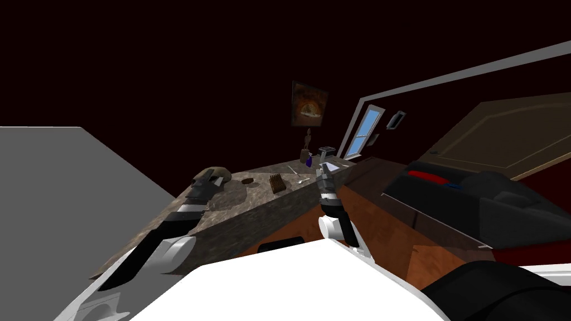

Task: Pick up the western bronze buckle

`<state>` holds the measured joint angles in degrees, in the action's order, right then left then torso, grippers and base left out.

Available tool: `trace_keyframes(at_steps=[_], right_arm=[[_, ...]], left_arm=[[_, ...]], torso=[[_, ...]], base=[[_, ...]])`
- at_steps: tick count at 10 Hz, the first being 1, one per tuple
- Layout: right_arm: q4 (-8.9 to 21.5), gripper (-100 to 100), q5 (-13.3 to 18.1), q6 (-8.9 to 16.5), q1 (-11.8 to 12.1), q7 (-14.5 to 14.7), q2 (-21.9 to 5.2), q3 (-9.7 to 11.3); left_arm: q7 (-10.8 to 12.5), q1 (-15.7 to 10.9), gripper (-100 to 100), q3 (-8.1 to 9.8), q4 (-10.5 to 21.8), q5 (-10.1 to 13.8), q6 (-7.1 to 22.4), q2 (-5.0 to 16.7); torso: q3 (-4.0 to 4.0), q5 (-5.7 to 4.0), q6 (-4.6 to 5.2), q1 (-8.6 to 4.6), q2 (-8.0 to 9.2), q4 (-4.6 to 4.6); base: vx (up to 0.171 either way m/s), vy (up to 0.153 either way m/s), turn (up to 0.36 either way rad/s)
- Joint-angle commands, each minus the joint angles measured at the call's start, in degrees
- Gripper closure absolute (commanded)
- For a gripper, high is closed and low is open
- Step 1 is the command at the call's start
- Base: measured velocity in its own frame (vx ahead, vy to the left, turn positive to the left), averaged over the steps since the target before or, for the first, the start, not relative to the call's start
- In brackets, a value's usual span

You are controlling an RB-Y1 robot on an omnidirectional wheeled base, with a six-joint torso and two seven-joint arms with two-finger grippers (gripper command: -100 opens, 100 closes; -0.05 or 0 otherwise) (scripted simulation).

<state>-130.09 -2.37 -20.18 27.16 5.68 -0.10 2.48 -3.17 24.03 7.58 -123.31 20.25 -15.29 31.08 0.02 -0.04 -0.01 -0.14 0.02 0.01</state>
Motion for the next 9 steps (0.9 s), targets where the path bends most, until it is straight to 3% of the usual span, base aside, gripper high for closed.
trace_keyframes(at_steps=[1,2,6,7,8,9], right_arm=[[0.0,0,0.0,0.0,0.0,0.0,0.0,0.0],[0.0,0,0.0,0.0,0.0,0.0,0.0,0.0],[0.0,0,0.0,0.0,0.0,0.0,0.0,0.0],[0.0,0,0.0,0.0,0.0,0.0,0.0,0.0],[0.0,0,0.0,0.0,-0.01,0.0,0.0,0.0],[0.0,0,0.0,0.0,0.01,0.0,0.0,0.0]], left_arm=[[0.12,-0.5,-100,0.42,2.2,2.86,2.86,2.86],[0.12,-0.5,-100,0.42,2.2,3.77,3.24,4.0],[0.53,-1.28,-100,1.01,6.36,10.03,9.43,10.25],[0.9,-1.69,-100,1.25,8.73,11.82,11.21,12.01],[0.9,-1.69,-100,1.25,8.73,13.19,12.33,13.39],[0.9,-1.69,-100,1.25,8.73,13.19,12.79,13.39]], torso=[[0.0,0.0,0.0,0.0,0.0,0.0],[-0.01,0.01,0.03,-0.01,-0.02,-0.01],[-0.02,0.01,0.04,-0.01,-0.04,-0.01],[-0.01,0.01,-0.02,0.03,-0.02,0.0],[-0.02,0.0,0.04,0.01,-0.04,-0.01],[-0.03,0.01,-0.02,0.03,-0.05,-0.01]], base=[[-0.002,-0.047,-0.147],[-0.002,-0.04,-0.092],[0.001,-0.042,-0.135],[0.006,-0.044,-0.228],[0.012,-0.035,-0.092],[0.007,-0.015,0.029]])
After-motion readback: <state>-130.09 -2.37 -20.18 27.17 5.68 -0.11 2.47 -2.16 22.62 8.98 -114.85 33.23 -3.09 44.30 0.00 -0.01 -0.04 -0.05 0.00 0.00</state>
